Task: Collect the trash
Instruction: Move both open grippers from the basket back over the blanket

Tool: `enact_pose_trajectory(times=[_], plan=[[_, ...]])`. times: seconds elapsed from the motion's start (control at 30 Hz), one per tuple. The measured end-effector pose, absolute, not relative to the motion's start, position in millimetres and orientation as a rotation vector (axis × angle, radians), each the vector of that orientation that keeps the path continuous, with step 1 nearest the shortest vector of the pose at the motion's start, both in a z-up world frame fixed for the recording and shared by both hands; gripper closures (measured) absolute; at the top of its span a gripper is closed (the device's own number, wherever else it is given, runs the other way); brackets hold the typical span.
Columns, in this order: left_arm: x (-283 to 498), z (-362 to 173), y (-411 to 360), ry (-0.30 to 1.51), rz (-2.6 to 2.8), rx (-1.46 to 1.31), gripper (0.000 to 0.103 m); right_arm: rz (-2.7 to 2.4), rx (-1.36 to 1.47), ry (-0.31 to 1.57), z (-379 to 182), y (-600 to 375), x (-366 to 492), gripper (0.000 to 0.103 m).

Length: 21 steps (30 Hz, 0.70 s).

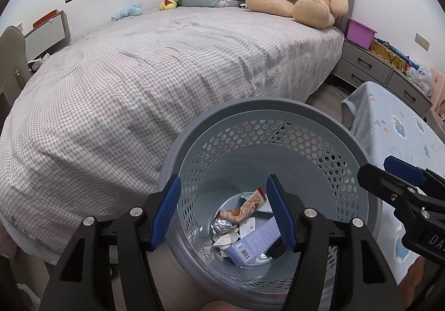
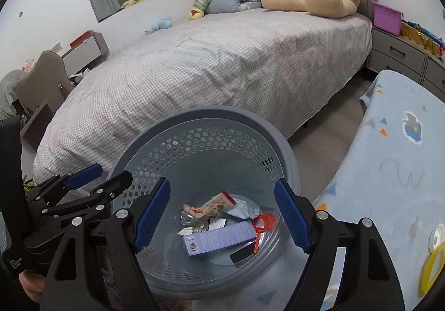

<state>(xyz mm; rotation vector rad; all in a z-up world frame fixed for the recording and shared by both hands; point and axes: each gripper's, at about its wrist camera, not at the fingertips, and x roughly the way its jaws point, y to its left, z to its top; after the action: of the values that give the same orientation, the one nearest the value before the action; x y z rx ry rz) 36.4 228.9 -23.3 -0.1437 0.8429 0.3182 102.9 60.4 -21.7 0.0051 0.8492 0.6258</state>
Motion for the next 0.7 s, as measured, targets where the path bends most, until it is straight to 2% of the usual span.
enact_pose_trajectory(times=[0.47, 0.57, 0.7], plan=[[32, -18, 223, 0.816, 0.323, -0.127, 0.038, 0.601, 0.013, 0.844, -19, 50, 94, 0.027], [31, -17, 221, 0.812, 0.321, -0.124, 0.033, 0.591, 0.018, 0.842, -17, 45, 90, 0.027], [28, -14, 218, 0.798, 0.317, -0.119, 0.031, 0.574, 0.024, 0.832, -13, 38, 85, 0.027]])
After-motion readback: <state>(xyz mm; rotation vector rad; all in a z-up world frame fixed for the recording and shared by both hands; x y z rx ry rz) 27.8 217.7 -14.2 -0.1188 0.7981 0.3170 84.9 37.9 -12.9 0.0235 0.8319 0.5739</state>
